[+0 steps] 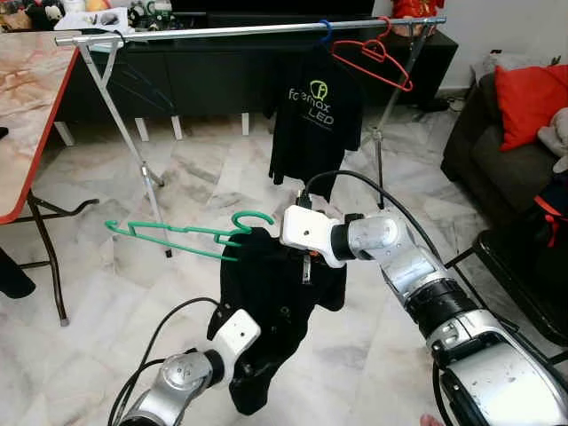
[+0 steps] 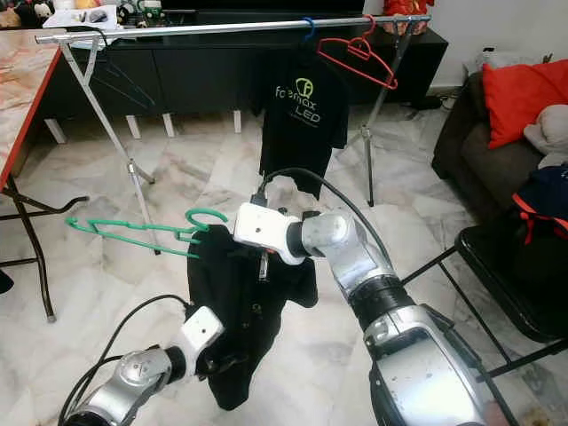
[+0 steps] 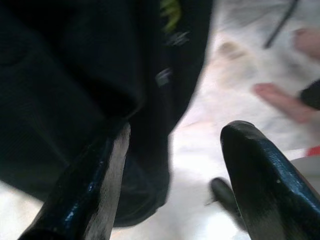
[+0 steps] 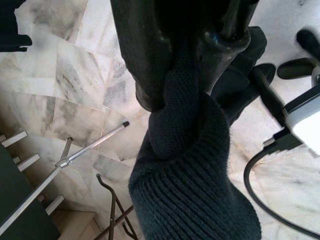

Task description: Hang hanger

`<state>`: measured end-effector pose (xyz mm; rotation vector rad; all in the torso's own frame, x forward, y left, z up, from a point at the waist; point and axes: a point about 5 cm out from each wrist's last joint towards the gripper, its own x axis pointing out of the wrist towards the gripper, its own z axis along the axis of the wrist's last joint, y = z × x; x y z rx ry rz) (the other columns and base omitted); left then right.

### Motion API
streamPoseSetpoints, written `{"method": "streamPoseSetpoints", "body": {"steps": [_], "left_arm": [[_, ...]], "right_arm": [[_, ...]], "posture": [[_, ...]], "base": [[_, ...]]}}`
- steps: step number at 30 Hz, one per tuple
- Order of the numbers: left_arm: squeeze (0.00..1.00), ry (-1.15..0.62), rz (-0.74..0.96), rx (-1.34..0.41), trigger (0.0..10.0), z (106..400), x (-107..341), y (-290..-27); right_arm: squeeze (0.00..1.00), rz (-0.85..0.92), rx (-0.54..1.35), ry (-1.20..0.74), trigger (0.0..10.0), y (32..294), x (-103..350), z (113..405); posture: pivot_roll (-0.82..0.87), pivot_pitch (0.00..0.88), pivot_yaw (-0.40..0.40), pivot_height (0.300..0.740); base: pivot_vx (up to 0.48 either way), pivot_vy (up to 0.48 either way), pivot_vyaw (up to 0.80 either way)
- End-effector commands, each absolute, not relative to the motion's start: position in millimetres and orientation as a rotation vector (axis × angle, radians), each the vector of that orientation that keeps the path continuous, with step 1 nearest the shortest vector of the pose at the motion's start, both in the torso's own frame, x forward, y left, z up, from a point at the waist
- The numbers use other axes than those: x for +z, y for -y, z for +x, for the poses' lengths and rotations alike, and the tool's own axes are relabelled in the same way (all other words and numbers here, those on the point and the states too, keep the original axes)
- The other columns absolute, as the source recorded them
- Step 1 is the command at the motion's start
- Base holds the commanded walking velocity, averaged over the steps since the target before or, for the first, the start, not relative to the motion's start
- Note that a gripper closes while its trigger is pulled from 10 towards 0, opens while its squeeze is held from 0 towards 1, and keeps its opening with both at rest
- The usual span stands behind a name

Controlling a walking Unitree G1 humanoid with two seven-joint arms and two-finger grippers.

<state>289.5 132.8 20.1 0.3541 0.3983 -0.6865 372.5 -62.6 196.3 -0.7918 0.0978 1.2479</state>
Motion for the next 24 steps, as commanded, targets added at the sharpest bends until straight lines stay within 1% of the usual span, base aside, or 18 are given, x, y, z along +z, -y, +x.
{"method": "streamPoseSetpoints", "body": {"steps": [1,7,14,19,21,23,24], "left_arm": [[0.0,-0.393,0.416,-0.652,10.0,291,19,-137],[0.0,-0.364,0.436,-0.558,10.0,298,23,-144],[0.0,-0.322,0.434,-0.536,10.0,302,25,-138],[0.0,-0.266,0.455,-0.427,10.0,310,31,-138],[0.0,-0.242,0.441,-0.316,10.0,316,36,-145],[0.0,-0.237,0.441,-0.295,10.0,316,37,-147],[0.0,-0.222,0.432,-0.254,10.0,318,39,-151]], "right_arm": [[0.0,-0.78,1.249,-0.029,0.0,59,212,372],[0.0,-0.778,1.261,-0.021,0.0,59,212,371],[0.0,-0.77,1.293,-0.005,0.0,57,214,367],[0.0,-0.76,1.332,0.005,0.0,57,215,363],[0.0,-0.762,1.341,0.003,0.0,58,214,362],[0.0,-0.762,1.342,0.002,0.0,58,214,362],[0.0,-0.761,1.346,0.001,0.0,59,214,361]], "posture": [[-0.03,0.12,-0.097,0.721],[-0.03,0.113,-0.098,0.721],[-0.04,0.109,-0.098,0.721],[-0.04,0.108,-0.099,0.721],[-0.04,0.109,-0.102,0.721],[-0.04,0.11,-0.103,0.721],[-0.04,0.111,-0.103,0.721]], "base": [[0.0,0.0,0.0],[0.0,0.0,0.0],[0.0,0.0,0.0],[0.0,0.0,0.0],[0.0,0.0,0.0],[0.0,0.0,0.0],[0.0,0.0,0.0]]}}
